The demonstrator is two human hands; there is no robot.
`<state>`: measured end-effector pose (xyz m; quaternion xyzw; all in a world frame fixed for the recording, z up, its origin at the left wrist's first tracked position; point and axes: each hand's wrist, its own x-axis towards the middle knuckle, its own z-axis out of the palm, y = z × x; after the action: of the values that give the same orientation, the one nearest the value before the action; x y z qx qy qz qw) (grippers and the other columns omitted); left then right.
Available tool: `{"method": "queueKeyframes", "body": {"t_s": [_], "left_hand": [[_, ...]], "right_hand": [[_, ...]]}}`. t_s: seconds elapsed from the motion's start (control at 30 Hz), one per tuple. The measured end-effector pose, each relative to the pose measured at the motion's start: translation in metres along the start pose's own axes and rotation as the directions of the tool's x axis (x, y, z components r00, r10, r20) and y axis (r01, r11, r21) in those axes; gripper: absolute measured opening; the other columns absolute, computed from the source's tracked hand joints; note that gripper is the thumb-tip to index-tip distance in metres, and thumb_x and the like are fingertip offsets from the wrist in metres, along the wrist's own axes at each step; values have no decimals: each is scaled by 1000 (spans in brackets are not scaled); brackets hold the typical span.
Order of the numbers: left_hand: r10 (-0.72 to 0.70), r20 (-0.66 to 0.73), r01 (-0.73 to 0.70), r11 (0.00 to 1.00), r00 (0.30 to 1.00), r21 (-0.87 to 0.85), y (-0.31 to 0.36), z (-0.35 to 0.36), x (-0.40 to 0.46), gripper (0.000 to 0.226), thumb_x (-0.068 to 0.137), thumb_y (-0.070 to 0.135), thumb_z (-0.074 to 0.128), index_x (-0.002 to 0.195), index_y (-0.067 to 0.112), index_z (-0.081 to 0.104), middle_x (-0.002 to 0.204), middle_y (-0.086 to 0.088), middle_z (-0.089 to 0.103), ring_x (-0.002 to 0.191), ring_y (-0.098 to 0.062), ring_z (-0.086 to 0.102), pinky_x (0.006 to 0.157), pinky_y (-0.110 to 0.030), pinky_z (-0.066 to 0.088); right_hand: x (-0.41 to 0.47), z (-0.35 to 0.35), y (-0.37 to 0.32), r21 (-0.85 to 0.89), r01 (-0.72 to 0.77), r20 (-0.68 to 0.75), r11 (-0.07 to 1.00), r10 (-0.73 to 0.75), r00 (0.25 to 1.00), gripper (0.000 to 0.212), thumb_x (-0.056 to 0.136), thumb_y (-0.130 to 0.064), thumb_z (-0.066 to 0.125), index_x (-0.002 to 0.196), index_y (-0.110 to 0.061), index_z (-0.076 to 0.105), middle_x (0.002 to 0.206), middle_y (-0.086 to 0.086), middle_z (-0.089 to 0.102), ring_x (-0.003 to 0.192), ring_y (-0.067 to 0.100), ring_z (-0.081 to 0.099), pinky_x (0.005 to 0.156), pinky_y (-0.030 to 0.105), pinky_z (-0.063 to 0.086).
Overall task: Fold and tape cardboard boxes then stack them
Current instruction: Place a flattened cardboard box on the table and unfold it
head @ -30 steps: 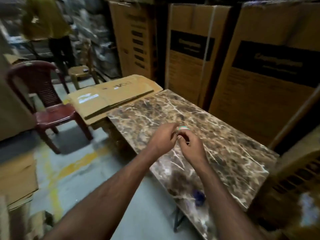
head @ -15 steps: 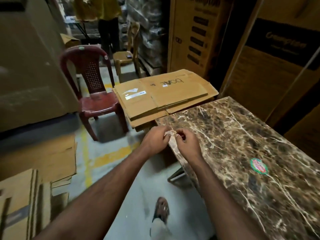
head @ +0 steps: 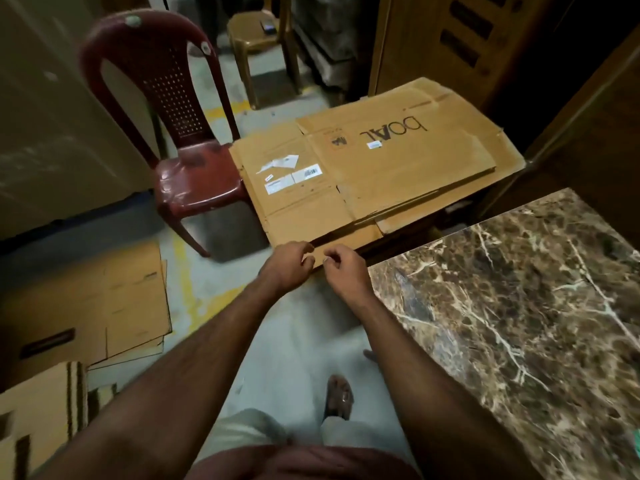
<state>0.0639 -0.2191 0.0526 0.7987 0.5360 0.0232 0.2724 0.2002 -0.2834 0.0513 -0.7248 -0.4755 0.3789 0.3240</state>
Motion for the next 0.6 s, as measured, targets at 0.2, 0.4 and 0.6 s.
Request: {"method": "queueKeyframes", "body": {"t_s": [0.2, 0.4, 0.6], "left_hand": [[-189, 27, 189, 982, 982, 15, -54, -2, 74, 41, 98, 28, 50, 133, 10, 59, 137, -17, 54, 124, -35, 53, 103, -45, 46], [-462, 188, 491, 858, 866, -151, -87, 9, 128, 43, 91, 33, 53, 124, 6, 53, 133, -21, 43, 118, -40, 51, 98, -46, 49], [-487, 363, 607, 654, 795, -451, -100, -4, 152, 45, 86, 26, 53, 125, 4, 49, 126, -15, 53, 108, -33, 57, 78, -34, 49]], "right_hand": [[71, 49, -10, 35, -206, 81, 978, 203, 976, 35, 96, -13, 55, 130, -7, 62, 129, 11, 65, 117, 25, 60, 94, 28, 46], [118, 97, -4, 273, -518, 11, 810, 536, 844, 54, 96, -19, 62, 144, -12, 41, 137, 9, 55, 122, 29, 56, 88, 29, 44], [133, 144, -23, 556, -577, -11, 598, 699, 715, 77, 90, -26, 70, 154, -17, 28, 148, 10, 47, 129, 28, 51, 105, 39, 48]]}}
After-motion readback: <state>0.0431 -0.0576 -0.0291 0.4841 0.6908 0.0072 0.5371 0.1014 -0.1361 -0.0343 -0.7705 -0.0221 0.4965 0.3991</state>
